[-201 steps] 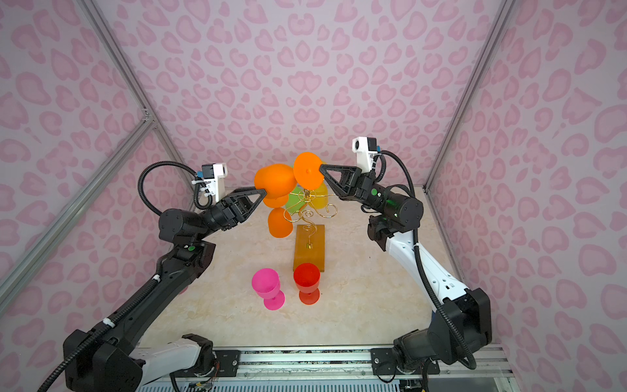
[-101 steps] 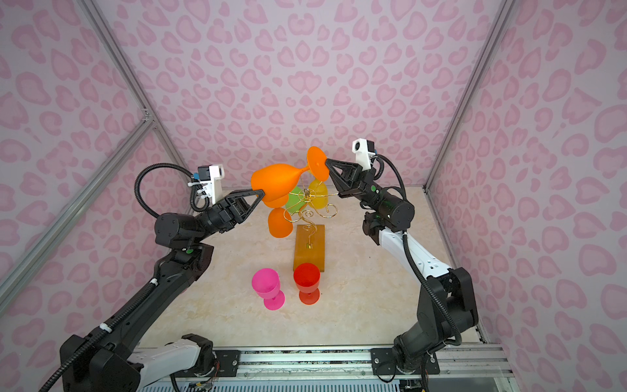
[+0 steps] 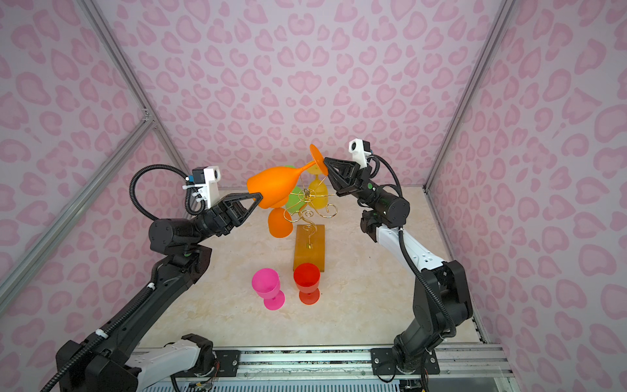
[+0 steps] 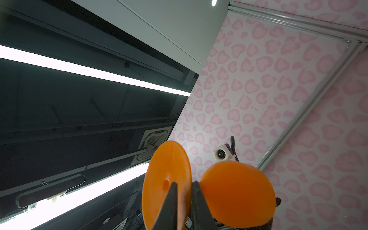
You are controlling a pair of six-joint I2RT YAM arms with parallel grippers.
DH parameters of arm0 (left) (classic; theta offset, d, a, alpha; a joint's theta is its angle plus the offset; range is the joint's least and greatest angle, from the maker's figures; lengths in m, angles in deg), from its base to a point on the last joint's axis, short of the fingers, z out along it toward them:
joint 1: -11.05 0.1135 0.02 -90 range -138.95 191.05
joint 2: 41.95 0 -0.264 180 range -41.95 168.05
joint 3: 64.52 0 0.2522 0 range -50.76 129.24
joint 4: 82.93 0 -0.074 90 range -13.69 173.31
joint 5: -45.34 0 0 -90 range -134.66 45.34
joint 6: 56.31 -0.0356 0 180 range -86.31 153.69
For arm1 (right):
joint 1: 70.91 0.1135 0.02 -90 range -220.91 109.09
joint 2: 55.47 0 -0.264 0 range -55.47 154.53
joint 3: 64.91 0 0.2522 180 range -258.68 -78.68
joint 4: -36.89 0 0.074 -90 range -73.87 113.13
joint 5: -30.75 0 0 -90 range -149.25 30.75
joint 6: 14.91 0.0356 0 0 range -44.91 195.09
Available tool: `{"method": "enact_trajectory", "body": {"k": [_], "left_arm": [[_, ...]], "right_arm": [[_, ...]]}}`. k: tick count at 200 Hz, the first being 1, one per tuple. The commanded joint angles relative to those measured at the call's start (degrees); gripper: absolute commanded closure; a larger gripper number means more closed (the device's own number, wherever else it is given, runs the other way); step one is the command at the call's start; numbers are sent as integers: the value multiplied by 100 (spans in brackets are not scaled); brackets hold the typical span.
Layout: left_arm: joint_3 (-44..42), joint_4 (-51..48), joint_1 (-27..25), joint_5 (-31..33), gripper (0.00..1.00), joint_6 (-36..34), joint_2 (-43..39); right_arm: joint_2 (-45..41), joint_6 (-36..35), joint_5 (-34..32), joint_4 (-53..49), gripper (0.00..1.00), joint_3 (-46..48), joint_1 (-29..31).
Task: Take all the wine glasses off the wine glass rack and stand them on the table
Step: 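Close the left gripper on the orange glass bowl while the right holds its foot, then open the right gripper and withdraw it while the left carries the glass away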
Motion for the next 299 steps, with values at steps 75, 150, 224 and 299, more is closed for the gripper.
{"method": "enact_trajectory", "body": {"k": [75, 150, 224, 299], "left_arm": [[54, -276, 17, -109, 98, -153, -539], [1136, -4398, 15, 978, 98, -2576, -1586], [2746, -9222, 27, 4767, 98, -3694, -1611], [2229, -10639, 80, 5421, 98, -3704, -1158]], "right_arm": [[140, -180, 11, 157, 52, -213, -336], [-1025, -3084, 560, -2801, 48, 274, -741], [-2151, -8462, -1042, -9915, 46, -651, -901], [-2413, -8733, -1504, -10463, 45, -108, -1369]]}}
